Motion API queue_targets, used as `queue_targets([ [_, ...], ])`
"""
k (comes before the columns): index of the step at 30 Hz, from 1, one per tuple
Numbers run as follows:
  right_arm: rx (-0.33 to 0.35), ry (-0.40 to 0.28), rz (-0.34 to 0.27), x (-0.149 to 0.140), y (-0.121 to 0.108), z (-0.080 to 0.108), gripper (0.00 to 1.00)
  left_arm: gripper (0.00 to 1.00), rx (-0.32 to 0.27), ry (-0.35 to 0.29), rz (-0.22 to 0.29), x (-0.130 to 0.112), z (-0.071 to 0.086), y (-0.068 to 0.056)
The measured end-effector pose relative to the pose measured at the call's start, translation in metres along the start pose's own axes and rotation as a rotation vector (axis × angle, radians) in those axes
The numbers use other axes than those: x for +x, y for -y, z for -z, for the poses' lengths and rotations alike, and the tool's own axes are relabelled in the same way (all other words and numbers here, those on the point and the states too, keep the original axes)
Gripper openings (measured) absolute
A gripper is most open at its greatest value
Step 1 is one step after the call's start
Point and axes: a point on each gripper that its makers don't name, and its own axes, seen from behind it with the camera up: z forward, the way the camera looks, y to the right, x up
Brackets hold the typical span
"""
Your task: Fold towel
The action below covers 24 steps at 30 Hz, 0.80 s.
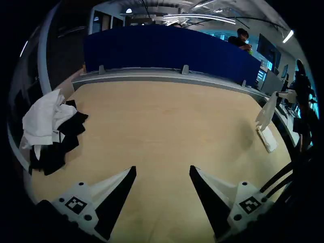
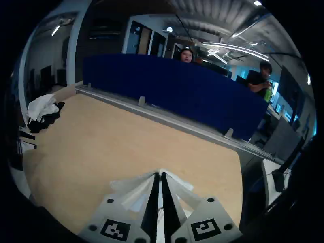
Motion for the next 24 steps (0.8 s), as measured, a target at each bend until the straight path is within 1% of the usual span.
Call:
queue_targets([
  [6,-0.017,0.008,-0.016,-0.002,-0.026,-0.007,0.05,0.98,0.002,0.005,-0.008,0.0,-0.001,-0.006],
  [12,-0.025,0.026,-0.016,-0.006,-0.043,-0.016,0.05,0.98,0.006,0.008,-0.006,0.001,-0.003,-0.011],
  [18,-0.024,0.029,-0.021,-0.007,-0.05,-0.024,0.05,0.98,0.01,0.009,-0.003,0.002,-0.003,-0.014],
  [24,-0.021,0.028,-0.026,-0.006,-0.052,-0.029,0.05,0.98,0.01,0.008,-0.01,0.003,-0.003,-0.019],
])
